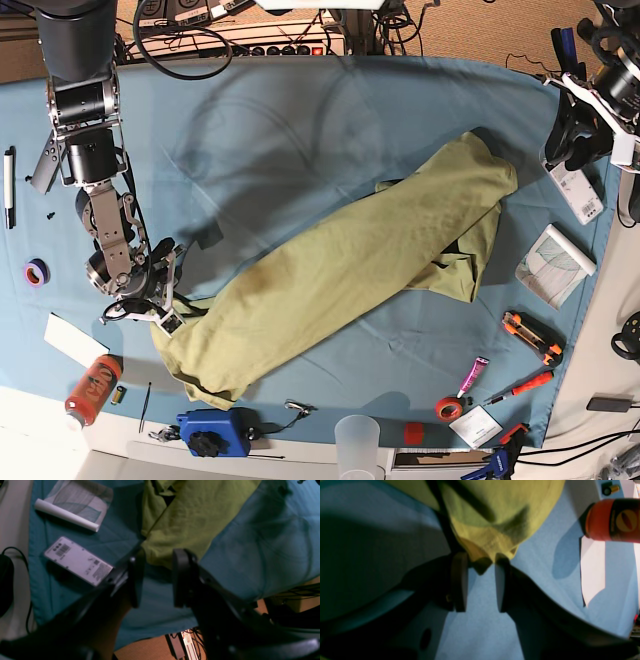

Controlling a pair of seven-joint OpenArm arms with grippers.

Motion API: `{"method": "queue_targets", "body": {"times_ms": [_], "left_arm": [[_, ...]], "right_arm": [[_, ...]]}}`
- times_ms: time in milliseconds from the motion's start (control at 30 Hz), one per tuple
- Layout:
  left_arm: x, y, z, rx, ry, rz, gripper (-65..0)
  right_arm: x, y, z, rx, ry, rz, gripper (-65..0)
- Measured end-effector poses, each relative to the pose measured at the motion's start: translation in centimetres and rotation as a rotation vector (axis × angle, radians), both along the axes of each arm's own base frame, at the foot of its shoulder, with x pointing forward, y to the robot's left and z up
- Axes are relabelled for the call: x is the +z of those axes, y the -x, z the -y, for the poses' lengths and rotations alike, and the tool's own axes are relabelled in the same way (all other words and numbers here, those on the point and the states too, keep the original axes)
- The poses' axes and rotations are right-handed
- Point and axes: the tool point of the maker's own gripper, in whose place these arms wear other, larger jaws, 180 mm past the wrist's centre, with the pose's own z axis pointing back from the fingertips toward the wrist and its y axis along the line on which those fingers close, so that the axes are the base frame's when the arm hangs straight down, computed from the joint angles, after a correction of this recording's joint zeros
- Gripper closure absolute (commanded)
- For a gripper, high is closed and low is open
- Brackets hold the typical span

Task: Layout the t-shirt on the table in an organized manner, then fold the t-shirt properly
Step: 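Release the shirt with the right gripper and grasp its hem again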

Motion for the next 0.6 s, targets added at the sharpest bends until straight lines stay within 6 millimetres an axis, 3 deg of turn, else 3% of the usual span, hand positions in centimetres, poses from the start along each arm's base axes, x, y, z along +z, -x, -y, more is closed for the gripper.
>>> {"method": "queue_targets", "body": {"times_ms": [133,267,467,600], "left_arm": [[0.0,0.0,0.0,0.000,0.000,0.001,-20.7],[0.0,0.0,0.0,0.000,0.000,0.000,-20.7],[0.0,0.0,0.0,0.000,0.000,0.000,-20.7],[0.0,0.0,0.0,0.000,0.001,0.000,-20.7]], "right_arm": [[-0.1,-0.1,0.6,-0.031,0.004,0.019,-17.3],[-0.5,0.0,1.0,-0.036,0.014,0.012,-0.4],[0.2,-0.5,1.9,-0.096,0.030,0.063,0.0],[0.8,0.1,2.8,-0.167,0.075,0.030,0.0]]}}
